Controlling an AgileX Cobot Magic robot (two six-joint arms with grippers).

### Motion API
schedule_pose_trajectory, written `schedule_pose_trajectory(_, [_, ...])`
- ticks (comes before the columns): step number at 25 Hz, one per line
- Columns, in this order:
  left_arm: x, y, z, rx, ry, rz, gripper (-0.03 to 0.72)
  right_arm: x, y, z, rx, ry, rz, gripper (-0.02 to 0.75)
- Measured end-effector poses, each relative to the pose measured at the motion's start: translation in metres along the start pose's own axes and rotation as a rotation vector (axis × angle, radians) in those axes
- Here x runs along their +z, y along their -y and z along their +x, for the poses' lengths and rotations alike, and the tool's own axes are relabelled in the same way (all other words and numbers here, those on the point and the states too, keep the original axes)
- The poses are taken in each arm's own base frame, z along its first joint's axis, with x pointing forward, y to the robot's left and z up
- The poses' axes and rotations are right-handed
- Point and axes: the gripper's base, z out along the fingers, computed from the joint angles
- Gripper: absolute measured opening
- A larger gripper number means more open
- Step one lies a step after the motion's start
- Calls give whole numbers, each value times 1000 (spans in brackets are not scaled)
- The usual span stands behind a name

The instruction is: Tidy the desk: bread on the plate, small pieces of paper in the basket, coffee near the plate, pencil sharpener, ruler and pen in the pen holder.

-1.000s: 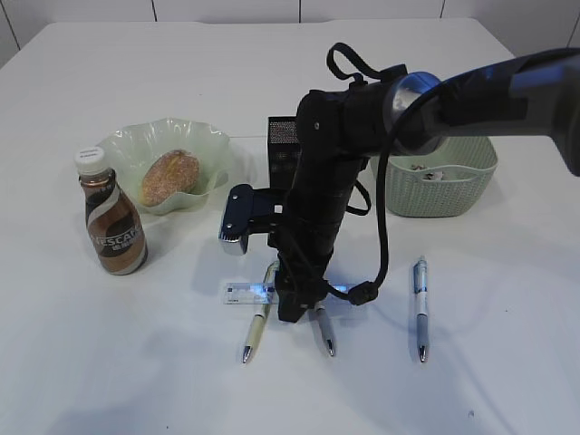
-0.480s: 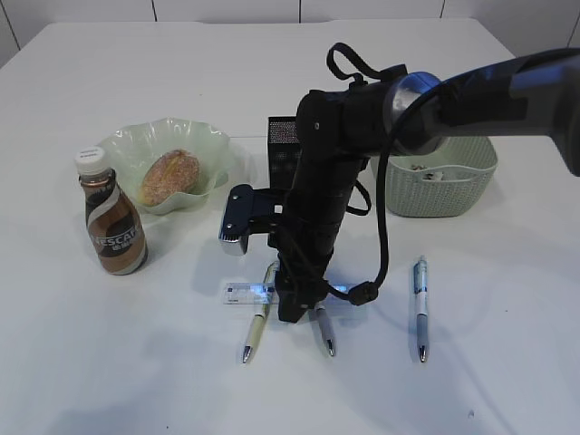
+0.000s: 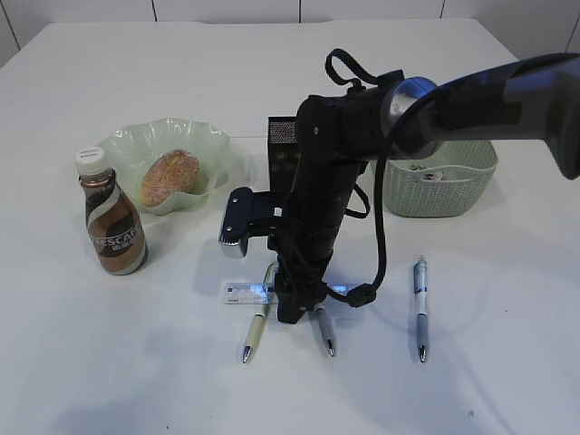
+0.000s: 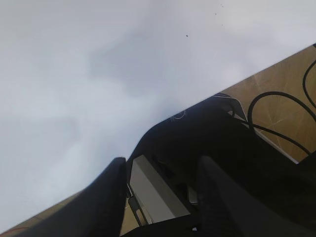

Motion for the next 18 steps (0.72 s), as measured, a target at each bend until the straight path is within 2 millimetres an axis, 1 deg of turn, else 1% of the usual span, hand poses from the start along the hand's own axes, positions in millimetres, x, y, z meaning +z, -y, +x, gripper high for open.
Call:
schedule_pose_trajectory(2, [0,0,0,0,0,0,328,1,0,0,0,1,2,455])
schedule_pose_trajectory(4, [0,0,0,0,0,0,328,1,0,0,0,2,4,382])
schedule_pose_trajectory(5, [0,0,0,0,0,0,328,1,0,0,0,1,2,329])
schedule_pose_trajectory(6, [0,0,0,0,0,0,328,1,0,0,0,0,0,306])
schedule_pose_trajectory(8, [0,0,0,0,0,0,328,1,0,0,1,-2,-6,290])
schedule_pose_trajectory(15, [0,0,0,0,0,0,328,-1,-2,1,-2,-10,-16,284])
schedule_pose_trajectory(18, [0,0,0,0,0,0,328,-17,-4,-2,-11,3,4,284])
